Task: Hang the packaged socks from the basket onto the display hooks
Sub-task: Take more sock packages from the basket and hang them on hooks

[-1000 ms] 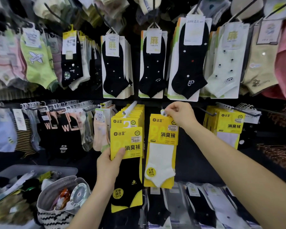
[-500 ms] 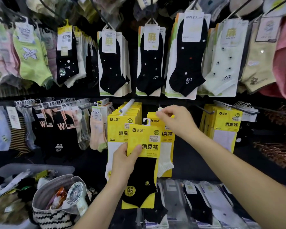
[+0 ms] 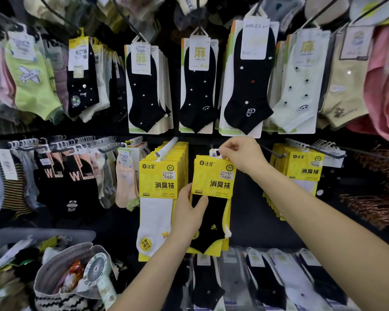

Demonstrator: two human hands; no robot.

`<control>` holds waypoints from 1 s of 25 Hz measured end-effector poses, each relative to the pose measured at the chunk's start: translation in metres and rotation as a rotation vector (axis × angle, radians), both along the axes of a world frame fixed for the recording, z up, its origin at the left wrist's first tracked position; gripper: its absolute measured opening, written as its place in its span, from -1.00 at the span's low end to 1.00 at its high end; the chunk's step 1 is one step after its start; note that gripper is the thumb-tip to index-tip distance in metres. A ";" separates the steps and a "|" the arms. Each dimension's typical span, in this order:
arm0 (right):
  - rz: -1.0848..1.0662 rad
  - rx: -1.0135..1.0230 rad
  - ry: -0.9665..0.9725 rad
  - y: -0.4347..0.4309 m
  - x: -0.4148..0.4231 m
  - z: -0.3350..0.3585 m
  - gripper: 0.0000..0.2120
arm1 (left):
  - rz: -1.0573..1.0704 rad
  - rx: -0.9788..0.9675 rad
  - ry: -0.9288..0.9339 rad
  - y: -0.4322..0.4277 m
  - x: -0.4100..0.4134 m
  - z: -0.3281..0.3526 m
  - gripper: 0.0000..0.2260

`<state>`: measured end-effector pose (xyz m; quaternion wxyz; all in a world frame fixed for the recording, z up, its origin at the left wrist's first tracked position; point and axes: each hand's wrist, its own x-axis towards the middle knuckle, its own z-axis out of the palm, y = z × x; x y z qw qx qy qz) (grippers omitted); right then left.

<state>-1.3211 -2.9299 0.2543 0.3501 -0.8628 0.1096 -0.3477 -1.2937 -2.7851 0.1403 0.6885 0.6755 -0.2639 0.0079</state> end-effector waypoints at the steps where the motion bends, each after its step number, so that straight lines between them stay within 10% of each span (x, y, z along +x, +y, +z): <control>1: 0.000 -0.012 0.018 0.001 0.004 0.000 -0.83 | -0.006 0.016 -0.033 0.000 0.000 -0.002 -0.72; 13: -0.093 0.009 0.047 -0.006 0.037 -0.014 -0.97 | -0.051 0.131 -0.093 -0.006 0.007 -0.023 -0.48; 19: -0.071 0.032 -0.243 -0.014 -0.006 -0.059 -0.84 | -0.070 0.141 -0.003 0.008 -0.010 -0.059 -0.43; 25: -0.062 0.177 0.204 -0.018 -0.095 -0.234 -0.93 | -0.130 0.378 0.259 0.033 -0.057 -0.164 -0.46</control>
